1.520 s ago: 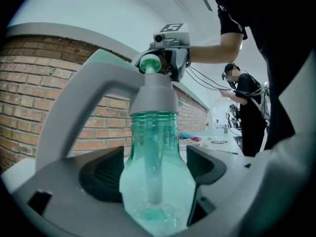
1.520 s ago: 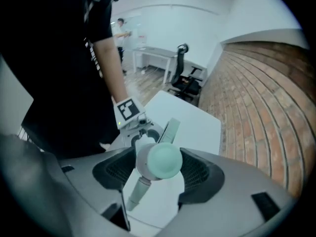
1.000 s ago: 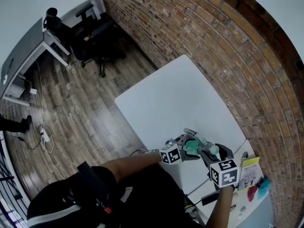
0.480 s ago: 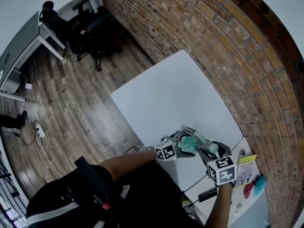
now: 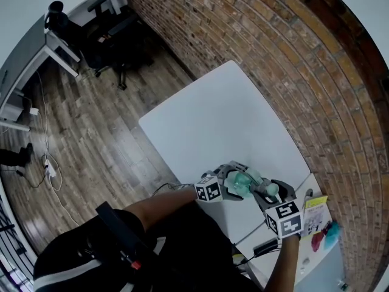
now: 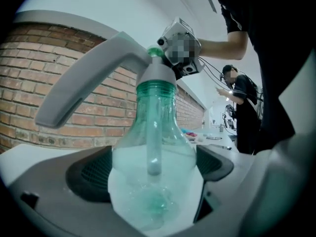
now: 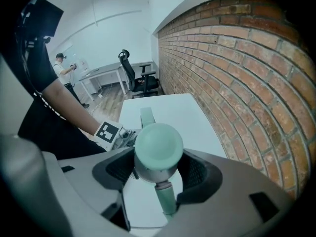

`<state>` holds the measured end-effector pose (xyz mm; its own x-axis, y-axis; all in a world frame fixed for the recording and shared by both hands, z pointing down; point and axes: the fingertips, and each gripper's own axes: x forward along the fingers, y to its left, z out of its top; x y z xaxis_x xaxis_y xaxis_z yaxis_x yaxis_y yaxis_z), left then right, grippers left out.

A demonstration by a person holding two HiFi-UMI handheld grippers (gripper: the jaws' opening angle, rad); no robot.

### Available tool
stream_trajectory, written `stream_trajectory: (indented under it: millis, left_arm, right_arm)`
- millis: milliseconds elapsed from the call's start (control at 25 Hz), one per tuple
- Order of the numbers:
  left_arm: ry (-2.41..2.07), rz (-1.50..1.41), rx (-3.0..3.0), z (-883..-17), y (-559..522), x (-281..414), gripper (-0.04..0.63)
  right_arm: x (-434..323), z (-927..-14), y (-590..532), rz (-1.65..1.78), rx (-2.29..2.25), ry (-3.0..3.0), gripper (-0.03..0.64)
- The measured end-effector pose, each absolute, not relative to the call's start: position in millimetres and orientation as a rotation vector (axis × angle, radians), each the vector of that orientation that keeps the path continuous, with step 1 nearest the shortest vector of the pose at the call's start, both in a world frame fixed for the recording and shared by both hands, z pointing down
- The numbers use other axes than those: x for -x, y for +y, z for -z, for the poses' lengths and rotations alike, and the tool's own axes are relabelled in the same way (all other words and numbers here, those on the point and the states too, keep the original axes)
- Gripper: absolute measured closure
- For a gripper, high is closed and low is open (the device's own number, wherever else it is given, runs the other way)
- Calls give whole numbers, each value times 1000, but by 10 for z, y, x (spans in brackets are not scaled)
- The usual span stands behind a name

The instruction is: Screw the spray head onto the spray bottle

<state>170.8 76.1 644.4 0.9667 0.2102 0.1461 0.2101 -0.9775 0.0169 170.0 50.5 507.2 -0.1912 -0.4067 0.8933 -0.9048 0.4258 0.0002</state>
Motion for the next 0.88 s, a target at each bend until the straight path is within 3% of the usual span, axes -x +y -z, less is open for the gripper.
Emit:
stream_trajectory:
  millis: [880]
  left_arm:
    - [445, -177, -3076, -6561, 768, -1707, 67]
  right_arm:
    - [-1589, -5099, 564, -551, -632, -2021, 347]
